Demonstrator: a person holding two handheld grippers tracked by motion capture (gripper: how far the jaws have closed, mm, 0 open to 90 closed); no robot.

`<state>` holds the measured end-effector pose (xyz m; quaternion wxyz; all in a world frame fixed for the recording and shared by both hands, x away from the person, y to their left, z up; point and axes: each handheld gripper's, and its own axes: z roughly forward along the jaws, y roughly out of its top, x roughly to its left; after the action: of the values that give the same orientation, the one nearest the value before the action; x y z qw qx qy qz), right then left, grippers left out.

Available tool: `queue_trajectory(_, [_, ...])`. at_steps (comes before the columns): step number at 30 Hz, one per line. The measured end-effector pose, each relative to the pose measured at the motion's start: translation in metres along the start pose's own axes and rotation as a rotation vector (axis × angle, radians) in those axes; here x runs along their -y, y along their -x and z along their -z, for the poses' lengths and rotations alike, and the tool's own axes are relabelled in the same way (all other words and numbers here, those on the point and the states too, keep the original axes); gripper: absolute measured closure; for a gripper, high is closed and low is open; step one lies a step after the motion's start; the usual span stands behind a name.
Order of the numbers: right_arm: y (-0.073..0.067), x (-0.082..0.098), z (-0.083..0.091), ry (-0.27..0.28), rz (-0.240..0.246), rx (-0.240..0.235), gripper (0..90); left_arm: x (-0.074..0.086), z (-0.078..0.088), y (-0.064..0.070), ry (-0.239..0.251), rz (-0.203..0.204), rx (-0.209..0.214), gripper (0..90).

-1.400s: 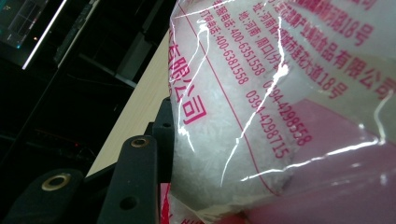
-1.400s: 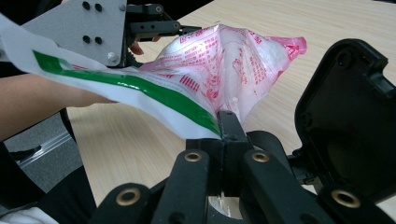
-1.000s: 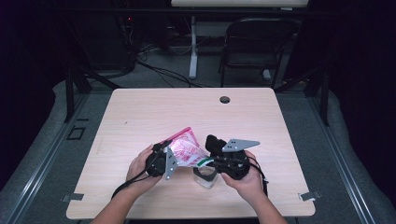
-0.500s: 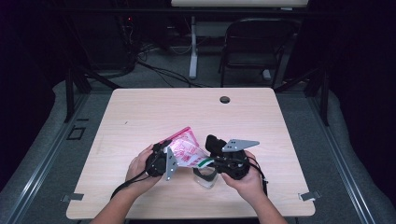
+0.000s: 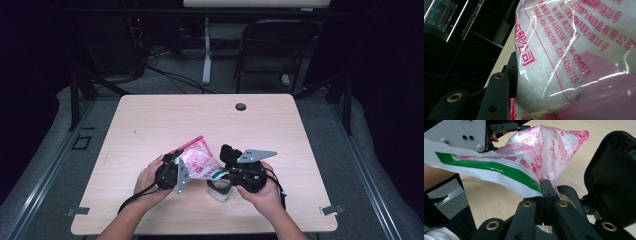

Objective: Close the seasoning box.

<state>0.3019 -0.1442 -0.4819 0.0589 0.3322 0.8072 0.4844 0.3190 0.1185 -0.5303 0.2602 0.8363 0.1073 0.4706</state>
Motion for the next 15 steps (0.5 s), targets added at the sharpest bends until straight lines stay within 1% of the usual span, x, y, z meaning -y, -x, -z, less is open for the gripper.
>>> queue_trajectory(11, [-0.0007,0.0005,0.0008,0.001,0.003,0.002,90.0,-0.0010,0.0009,-0.0004,0.003,-0.019,-0.008,62.7])
queue_trajectory(14, [-0.0019,0.0002,0.0011,0.006,0.008,-0.001,90.0,-0.0011,0.0022,-0.0010,0.008,-0.028,-0.018,62.7])
queue_trajectory(15, [-0.0021,0.0000,0.0013,0.003,0.017,-0.003,90.0,-0.0010,0.0025,-0.0006,0.011,-0.030,-0.024,62.7])
